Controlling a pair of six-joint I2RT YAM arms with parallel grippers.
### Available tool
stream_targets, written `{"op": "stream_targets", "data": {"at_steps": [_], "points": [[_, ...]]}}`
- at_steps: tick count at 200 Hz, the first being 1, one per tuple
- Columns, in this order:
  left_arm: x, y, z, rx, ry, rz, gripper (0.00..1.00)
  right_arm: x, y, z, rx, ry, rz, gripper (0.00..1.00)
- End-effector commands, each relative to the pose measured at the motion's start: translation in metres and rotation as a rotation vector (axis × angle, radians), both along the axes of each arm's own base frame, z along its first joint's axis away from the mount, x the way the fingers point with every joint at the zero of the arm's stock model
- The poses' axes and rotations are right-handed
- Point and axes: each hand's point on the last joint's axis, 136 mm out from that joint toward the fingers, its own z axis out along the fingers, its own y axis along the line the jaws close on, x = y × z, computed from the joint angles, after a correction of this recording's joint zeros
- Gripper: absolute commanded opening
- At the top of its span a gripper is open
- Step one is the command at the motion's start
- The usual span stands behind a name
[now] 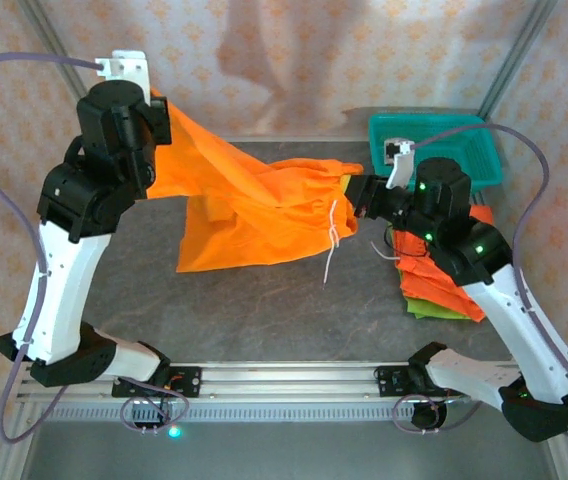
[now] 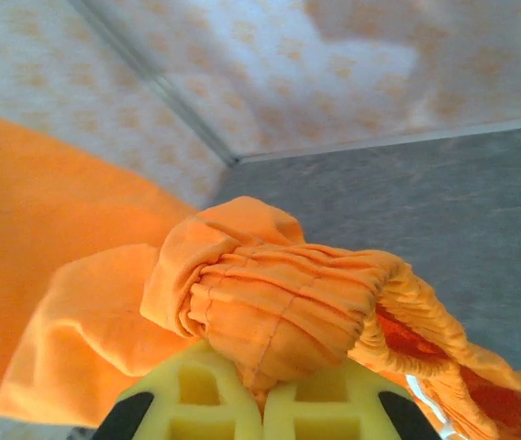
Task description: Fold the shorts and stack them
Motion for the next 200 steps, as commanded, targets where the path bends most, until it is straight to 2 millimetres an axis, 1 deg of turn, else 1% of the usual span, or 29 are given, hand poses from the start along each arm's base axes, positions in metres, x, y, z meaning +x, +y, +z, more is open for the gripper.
{"op": "stream_targets", "data": {"at_steps": [1,19,22,25,33,50,58,61,78,79,84,102,107,113,117,123,126,131,134,139,143,151,159,169,183,189,190,191,200], "points": [[-0.002,0.018,0.016,0.041,-0.018,0.078,0.0,-0.001,-0.008,0.015,0.045,0.007,-0.087,0.0],[0.025,0.021,0.002,0.055,0.025,0.11,0.0,0.015,-0.02,-0.008,0.048,0.108,-0.225,0.0],[0.032,0.021,-0.003,0.055,0.037,0.114,0.0,0.017,-0.023,-0.011,0.048,0.121,-0.25,0.0],[0.038,0.023,-0.007,0.052,0.047,0.122,0.0,0.022,-0.03,-0.021,0.037,0.156,-0.312,0.0],[0.056,0.025,-0.021,0.04,0.079,0.13,0.0,0.03,-0.036,-0.033,0.008,0.188,-0.372,0.0],[0.097,0.033,-0.055,-0.01,0.146,0.143,0.0,0.046,-0.037,-0.056,-0.062,0.23,-0.431,0.0],[0.116,0.037,-0.071,-0.035,0.174,0.15,0.0,0.052,-0.037,-0.061,-0.081,0.237,-0.445,0.0],[0.122,0.038,-0.077,-0.044,0.181,0.154,0.0,0.061,-0.032,-0.071,-0.104,0.258,-0.45,0.0],[0.162,0.037,-0.107,-0.058,0.223,0.152,0.0,0.086,-0.028,-0.094,-0.149,0.303,-0.476,0.0],[0.162,0.037,-0.105,-0.06,0.218,0.151,0.0,0.086,-0.028,-0.094,-0.149,0.303,-0.476,0.0],[0.18,0.034,-0.123,-0.055,0.246,0.153,0.0,0.095,-0.028,-0.099,-0.157,0.313,-0.488,0.0],[0.22,0.028,-0.153,-0.053,0.271,0.145,0.02,0.128,-0.032,-0.126,-0.165,0.367,-0.536,0.0],[0.229,0.027,-0.157,-0.057,0.27,0.139,0.05,0.139,-0.033,-0.135,-0.161,0.386,-0.548,0.0],[0.242,0.024,-0.171,-0.063,0.28,0.132,0.1,0.153,-0.035,-0.147,-0.158,0.413,-0.563,0.0],[0.25,0.022,-0.178,-0.066,0.285,0.126,0.17,0.159,-0.035,-0.153,-0.157,0.427,-0.568,0.0],[0.26,0.019,-0.189,-0.075,0.291,0.113,0.34,0.172,-0.036,-0.161,-0.154,0.448,-0.576,0.06],[0.264,0.016,-0.193,-0.084,0.293,0.105,0.46,0.178,-0.038,-0.165,-0.156,0.459,-0.58,0.09],[0.27,0.014,-0.201,-0.101,0.299,0.091,0.62,0.187,-0.039,-0.171,-0.156,0.48,-0.587,0.17],[0.273,0.013,-0.205,-0.111,0.302,0.085,0.69,0.195,-0.04,-0.176,-0.155,0.495,-0.587,0.25],[0.275,0.01,-0.209,-0.129,0.306,0.074,0.79,0.202,-0.04,-0.179,-0.154,0.506,-0.583,0.34],[0.275,0.01,-0.21,-0.141,0.308,0.074,0.85,0.209,-0.04,-0.181,-0.155,0.517,-0.58,0.43],[0.27,0.01,-0.21,-0.169,0.313,0.077,0.91,0.218,-0.041,-0.187,-0.163,0.552,-0.568,0.58],[0.262,0.008,-0.204,-0.192,0.318,0.07,0.94,0.224,-0.039,-0.184,-0.166,0.563,-0.55,0.67],[0.25,0.006,-0.197,-0.214,0.331,0.053,0.98,0.227,-0.037,-0.179,-0.17,0.566,-0.532,0.72],[0.226,0.004,-0.188,-0.24,0.363,0.028,1.0,0.223,-0.029,-0.17,-0.143,0.555,-0.487,0.78],[0.215,0.003,-0.187,-0.249,0.383,0.012,1.0,0.219,-0.026,-0.17,-0.121,0.557,-0.467,0.79],[0.214,0.003,-0.192,-0.249,0.396,0.013,1.0,0.219,-0.026,-0.17,-0.121,0.557,-0.467,0.79],[0.211,0.003,-0.189,-0.252,0.391,0.009,1.0,0.218,-0.026,-0.17,-0.12,0.559,-0.464,0.79],[0.189,0.002,-0.197,-0.27,0.433,0.0,1.0,0.209,-0.021,-0.171,-0.089,0.56,-0.436,0.8]]}}
